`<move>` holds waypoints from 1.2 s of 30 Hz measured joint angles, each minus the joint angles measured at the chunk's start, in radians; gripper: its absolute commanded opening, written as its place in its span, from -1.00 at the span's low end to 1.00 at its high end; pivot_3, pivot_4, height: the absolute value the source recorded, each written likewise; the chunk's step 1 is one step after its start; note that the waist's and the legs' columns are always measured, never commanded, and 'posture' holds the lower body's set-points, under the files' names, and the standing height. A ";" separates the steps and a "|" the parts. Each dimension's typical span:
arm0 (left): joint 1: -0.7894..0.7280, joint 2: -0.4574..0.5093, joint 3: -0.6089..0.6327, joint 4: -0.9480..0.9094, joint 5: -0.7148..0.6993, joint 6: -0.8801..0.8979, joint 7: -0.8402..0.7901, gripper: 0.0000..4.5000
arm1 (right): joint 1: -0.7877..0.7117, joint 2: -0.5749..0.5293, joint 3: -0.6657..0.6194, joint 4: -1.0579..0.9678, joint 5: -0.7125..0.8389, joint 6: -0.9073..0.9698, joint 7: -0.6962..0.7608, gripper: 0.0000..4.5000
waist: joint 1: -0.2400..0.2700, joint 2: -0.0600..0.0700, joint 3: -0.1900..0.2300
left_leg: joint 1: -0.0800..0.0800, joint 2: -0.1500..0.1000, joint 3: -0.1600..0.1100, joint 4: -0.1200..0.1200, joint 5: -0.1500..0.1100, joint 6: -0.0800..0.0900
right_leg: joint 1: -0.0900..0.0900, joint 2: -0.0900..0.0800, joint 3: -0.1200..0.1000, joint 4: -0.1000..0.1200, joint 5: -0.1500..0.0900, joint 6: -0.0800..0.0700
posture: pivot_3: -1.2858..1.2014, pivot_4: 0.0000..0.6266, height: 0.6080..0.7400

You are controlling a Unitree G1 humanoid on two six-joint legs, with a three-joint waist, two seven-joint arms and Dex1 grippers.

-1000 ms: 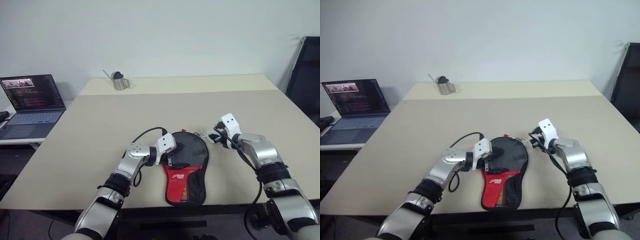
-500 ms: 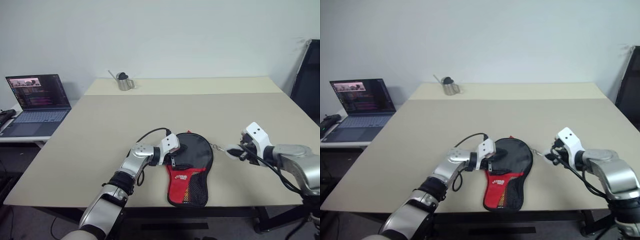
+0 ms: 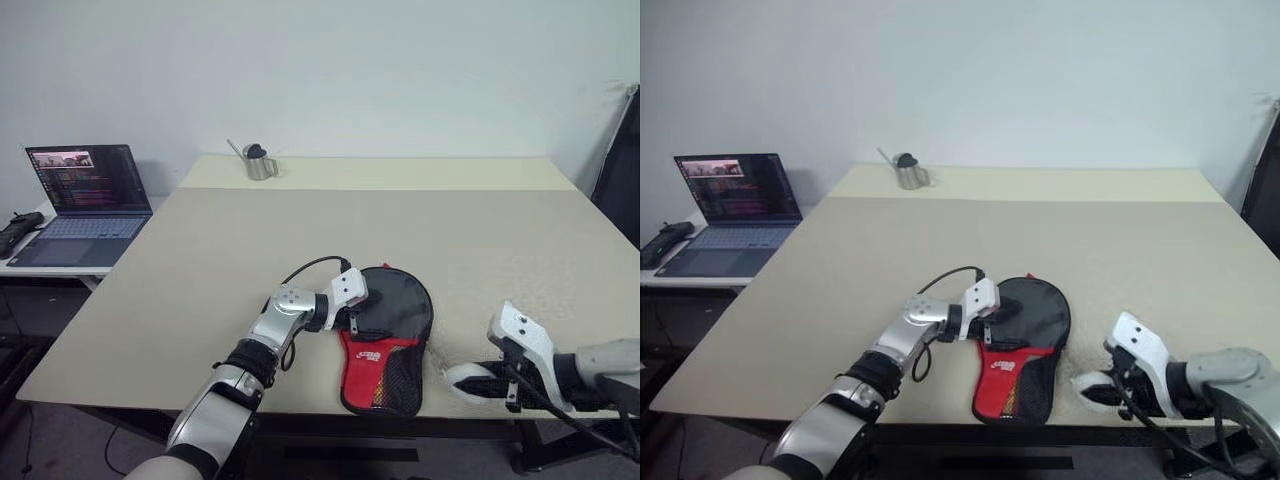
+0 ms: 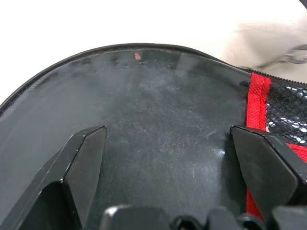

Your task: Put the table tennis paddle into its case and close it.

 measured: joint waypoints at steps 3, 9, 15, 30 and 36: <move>-0.005 -0.010 -0.002 0.009 0.001 -0.003 0.001 1.00 | 0.042 -0.001 -0.017 -0.034 0.037 0.008 -0.003 -0.78 | 0.009 0.000 0.000 | 0.000 0.000 -0.001 0.000 0.000 0.000 | 0.000 0.000 -0.001 0.000 0.000 0.000 | 0.03 -0.52 1.00; -0.020 -0.026 -0.003 0.033 0.017 -0.019 0.008 1.00 | 0.162 -0.002 -0.037 -0.105 0.098 0.017 -0.009 -0.78 | 0.012 -0.002 0.001 | -0.001 -0.001 -0.002 0.000 0.000 0.000 | 0.001 -0.002 -0.003 -0.001 -0.001 0.001 | 0.03 -0.52 1.00; -0.042 -0.048 -0.004 0.072 0.032 -0.037 0.020 1.00 | 0.253 0.004 -0.074 -0.194 0.183 0.027 -0.047 -0.78 | 0.013 -0.004 0.001 | 0.000 -0.001 -0.005 0.002 0.000 0.000 | 0.003 -0.001 -0.006 -0.001 -0.001 0.002 | 0.03 -0.52 1.00; -0.082 -0.102 -0.005 0.145 0.061 -0.070 0.063 1.00 | 0.291 0.067 0.024 -0.251 0.265 0.018 -0.242 -0.78 | 0.010 -0.007 0.001 | -0.001 -0.001 -0.008 0.001 0.000 0.000 | 0.004 -0.001 -0.008 -0.001 -0.001 0.002 | 0.03 -0.52 1.00; -0.081 -0.106 -0.005 0.149 0.066 -0.084 0.077 1.00 | 0.271 0.056 0.017 -0.233 0.305 0.019 -0.265 0.01 | 0.010 -0.007 0.001 | -0.001 -0.001 -0.008 0.001 0.000 0.000 | 0.004 -0.001 -0.008 -0.001 -0.001 0.002 | 0.03 -0.52 1.00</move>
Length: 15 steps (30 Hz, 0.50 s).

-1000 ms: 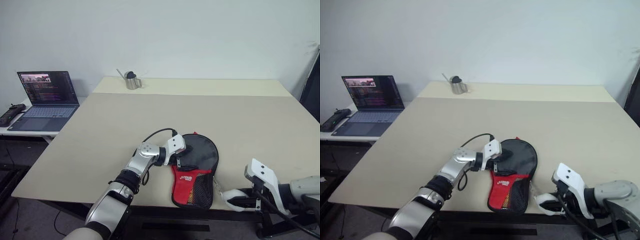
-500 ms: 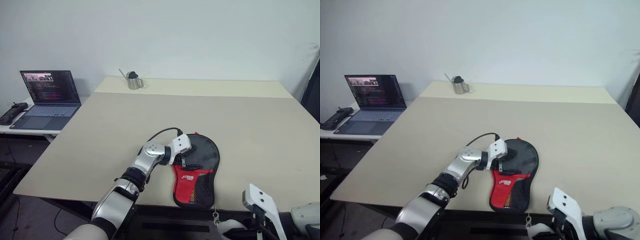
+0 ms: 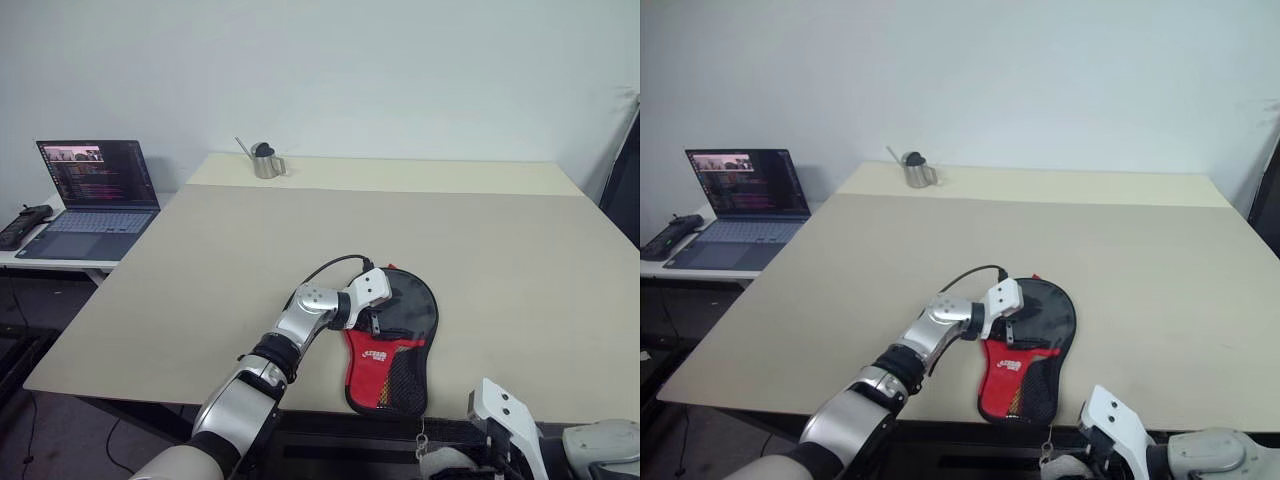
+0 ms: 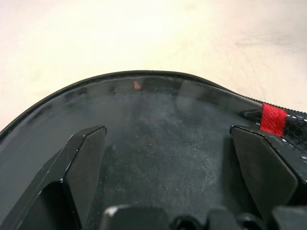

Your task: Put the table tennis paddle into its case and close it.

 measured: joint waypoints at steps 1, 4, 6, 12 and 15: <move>0.000 0.000 0.000 0.000 0.000 0.000 0.001 1.00 | -0.004 -0.004 -0.007 0.000 0.013 0.000 -0.001 0.16 | 0.000 0.000 0.000 | 0.000 0.000 0.000 0.000 0.000 0.000 | 0.000 0.000 0.000 0.000 0.000 0.000 | 0.03 -0.52 1.00; 0.001 0.000 0.000 -0.001 0.001 -0.001 0.001 1.00 | -0.014 -0.018 -0.022 0.000 0.070 0.000 -0.001 0.60 | 0.000 0.000 0.000 | 0.000 0.000 0.000 0.000 0.000 0.000 | 0.000 0.000 0.000 0.000 0.000 0.000 | 0.03 -0.52 1.00; 0.002 -0.001 0.000 -0.001 0.001 -0.001 0.003 1.00 | -0.016 -0.038 -0.038 -0.001 0.110 -0.001 -0.001 0.91 | 0.000 0.000 0.000 | 0.000 0.000 0.000 0.000 0.000 0.000 | 0.000 0.000 0.000 0.000 0.000 0.000 | 0.03 -0.52 1.00; 0.010 -0.005 0.002 -0.005 0.001 -0.002 0.021 1.00 | -0.130 -0.056 -0.059 0.032 0.197 -0.023 -0.031 0.99 | -0.002 0.000 0.000 | 0.000 0.000 0.001 0.000 0.000 0.000 | 0.000 0.000 0.000 0.000 0.000 0.000 | 0.03 -0.52 1.00; 0.026 -0.002 0.008 -0.031 -0.001 -0.001 0.021 1.00 | -0.263 -0.040 -0.064 0.131 0.188 -0.052 -0.072 0.99 | -0.003 -0.001 0.000 | 0.000 0.001 0.001 0.000 0.000 0.000 | 0.000 0.000 0.000 0.000 0.000 0.000 | 0.03 -0.52 1.00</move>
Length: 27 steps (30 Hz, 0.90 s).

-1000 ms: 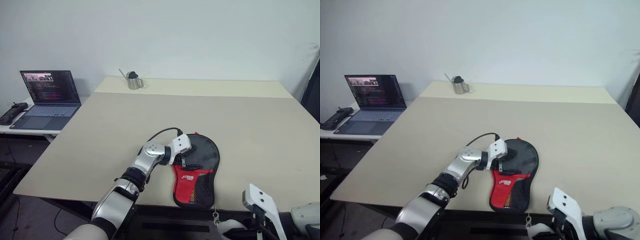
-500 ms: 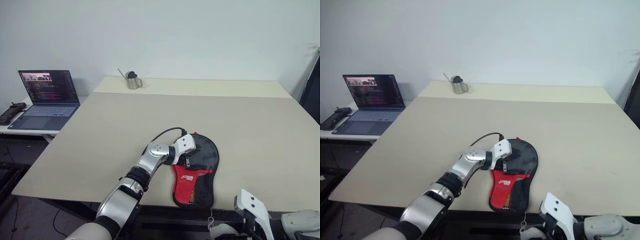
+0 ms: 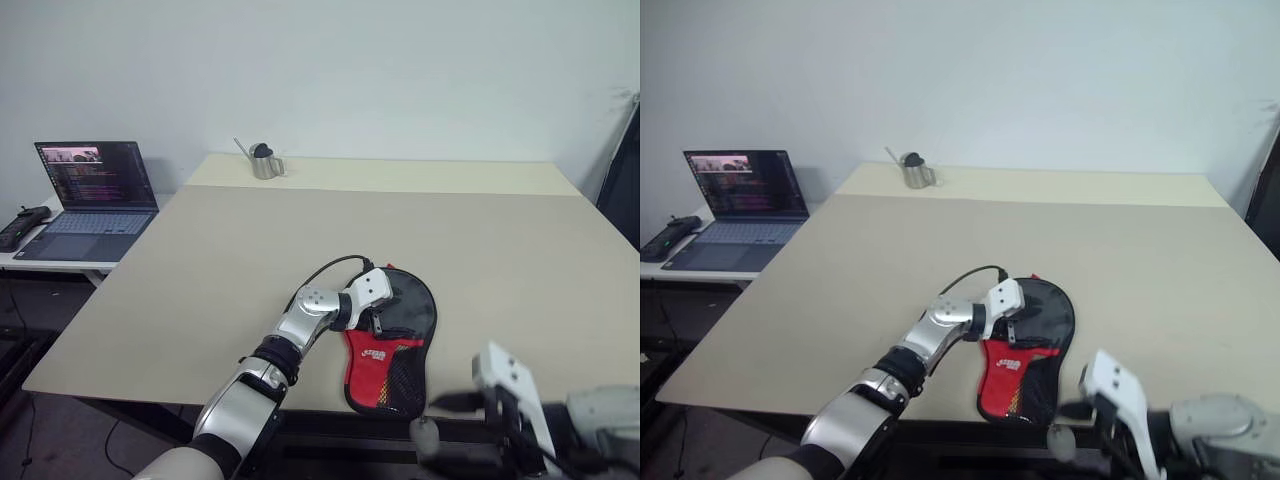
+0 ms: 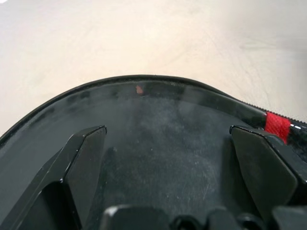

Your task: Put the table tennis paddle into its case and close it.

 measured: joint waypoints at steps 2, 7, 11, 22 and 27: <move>0.025 0.009 0.004 -0.043 -0.012 0.006 -0.011 1.00 | -0.076 0.009 0.017 0.072 -0.046 -0.034 -0.014 0.99 | -0.001 0.001 0.000 | 0.000 0.000 0.000 -0.002 0.000 0.000 | -0.002 0.000 0.000 0.000 0.000 0.000 | 0.03 -0.52 1.00; 0.129 0.103 0.034 -0.233 -0.072 0.088 -0.080 1.00 | -0.181 0.068 0.108 0.289 -0.249 -0.195 0.023 0.99 | -0.023 0.002 0.001 | -0.001 0.001 0.000 -0.004 0.000 -0.001 | -0.004 0.001 0.001 0.001 0.000 -0.008 | 0.03 -0.52 1.00; 0.225 0.209 0.075 -0.402 -0.124 0.191 -0.102 1.00 | -0.240 0.151 0.176 0.424 -0.379 -0.346 0.080 0.99 | -0.044 0.005 0.003 | -0.002 0.001 -0.002 -0.004 -0.001 -0.001 | -0.007 0.001 0.002 0.002 -0.001 -0.009 | 0.03 -0.52 1.00; 0.502 0.416 0.278 -0.837 -0.266 0.472 -0.001 1.00 | -0.423 0.217 0.246 0.850 -0.575 -0.588 0.314 0.99 | -0.046 0.009 0.011 | -0.003 0.001 -0.004 -0.004 -0.001 -0.001 | -0.009 0.001 0.003 0.002 0.000 -0.010 | 0.03 -0.52 1.00; 0.528 0.423 0.318 -0.936 -0.270 0.515 0.102 1.00 | -0.471 0.217 0.258 1.013 -0.657 -0.661 0.391 0.99 | -0.047 0.010 0.011 | -0.004 0.001 -0.003 -0.004 -0.001 -0.002 | -0.010 0.000 0.004 0.002 0.000 -0.010 | 0.03 -0.52 1.00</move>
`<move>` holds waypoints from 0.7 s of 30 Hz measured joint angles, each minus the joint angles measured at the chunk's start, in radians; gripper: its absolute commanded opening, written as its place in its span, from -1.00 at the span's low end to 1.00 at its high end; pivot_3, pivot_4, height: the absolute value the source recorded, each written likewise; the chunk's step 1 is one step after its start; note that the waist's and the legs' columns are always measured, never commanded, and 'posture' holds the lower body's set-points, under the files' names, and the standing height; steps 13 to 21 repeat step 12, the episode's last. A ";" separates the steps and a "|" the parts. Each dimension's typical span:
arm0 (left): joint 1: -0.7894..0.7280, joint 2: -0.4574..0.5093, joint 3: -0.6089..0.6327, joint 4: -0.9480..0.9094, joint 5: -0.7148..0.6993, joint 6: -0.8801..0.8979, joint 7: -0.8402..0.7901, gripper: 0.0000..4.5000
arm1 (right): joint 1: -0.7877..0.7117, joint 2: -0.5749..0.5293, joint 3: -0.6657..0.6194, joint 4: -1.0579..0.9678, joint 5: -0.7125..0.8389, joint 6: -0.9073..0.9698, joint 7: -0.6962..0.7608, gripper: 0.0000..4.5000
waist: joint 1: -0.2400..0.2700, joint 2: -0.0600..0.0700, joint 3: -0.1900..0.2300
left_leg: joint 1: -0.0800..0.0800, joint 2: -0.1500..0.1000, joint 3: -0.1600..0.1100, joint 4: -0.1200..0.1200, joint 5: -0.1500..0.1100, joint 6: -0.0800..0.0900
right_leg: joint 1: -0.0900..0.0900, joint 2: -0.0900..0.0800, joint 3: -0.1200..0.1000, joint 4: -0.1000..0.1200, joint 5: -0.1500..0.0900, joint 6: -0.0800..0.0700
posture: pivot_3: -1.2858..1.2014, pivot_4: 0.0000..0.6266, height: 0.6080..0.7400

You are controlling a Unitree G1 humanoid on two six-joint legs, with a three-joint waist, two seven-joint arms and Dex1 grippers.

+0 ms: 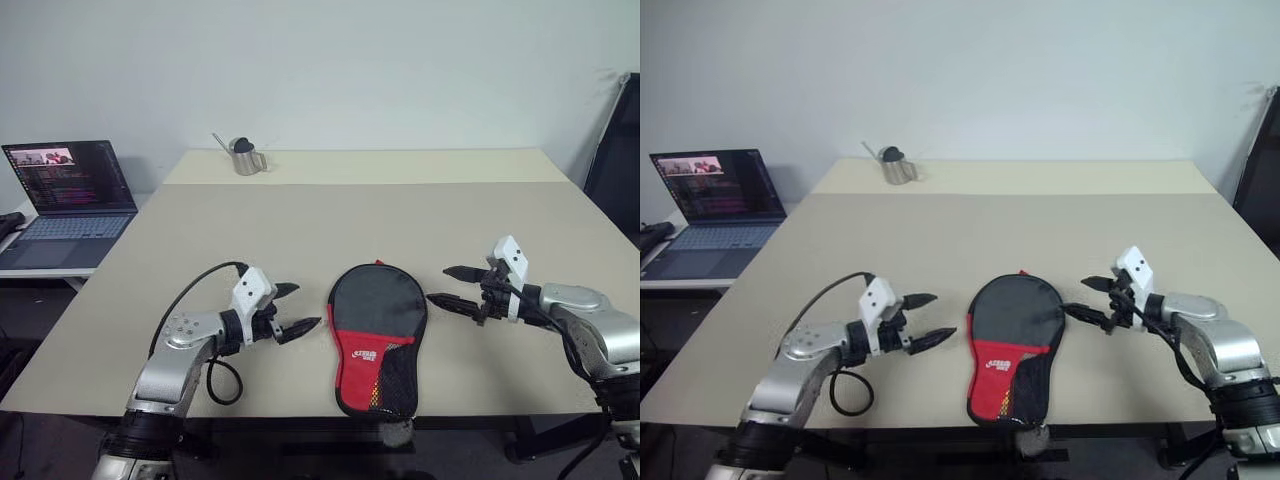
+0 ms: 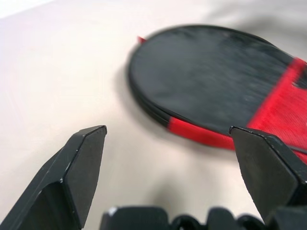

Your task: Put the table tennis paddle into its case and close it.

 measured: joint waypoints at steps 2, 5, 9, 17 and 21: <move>0.000 -0.002 -0.001 -0.024 0.002 0.015 0.037 1.00 | -0.035 -0.004 0.000 0.081 -0.033 -0.035 0.029 0.99 | -0.001 0.000 0.000 | 0.000 0.000 0.001 0.000 0.000 0.000 | 0.000 0.000 0.001 0.000 0.000 0.000 | 0.03 -0.52 1.00; -0.006 -0.003 -0.008 -0.024 0.008 0.016 0.069 1.00 | -0.075 -0.010 -0.006 0.144 -0.065 -0.068 0.050 0.99 | -0.002 0.001 0.000 | 0.000 0.000 0.002 0.000 0.000 0.000 | -0.001 0.000 0.001 0.000 0.000 0.000 | 0.03 -0.52 1.00; -0.006 -0.002 -0.012 -0.001 0.022 -0.011 0.076 1.00 | -0.060 -0.021 -0.009 0.112 -0.085 -0.064 0.061 0.99 | -0.002 0.001 0.000 | -0.001 0.000 0.003 0.000 0.001 -0.003 | -0.002 0.000 0.003 0.000 0.000 0.000 | 0.03 -0.52 1.00; -0.002 -0.004 -0.027 0.021 0.037 -0.022 0.086 1.00 | -0.035 -0.031 -0.010 0.064 -0.085 -0.034 0.072 0.99 | -0.002 0.001 0.000 | -0.002 0.000 0.006 0.000 0.001 -0.004 | -0.005 0.000 0.006 0.001 0.000 0.000 | 0.03 -0.52 1.00; -0.002 -0.004 -0.027 0.021 0.037 -0.022 0.086 1.00 | -0.035 -0.031 -0.010 0.064 -0.085 -0.034 0.072 0.99 | -0.002 0.001 0.000 | -0.002 0.000 0.006 0.000 0.001 -0.004 | -0.005 0.000 0.006 0.001 0.000 0.000 | 0.03 -0.52 1.00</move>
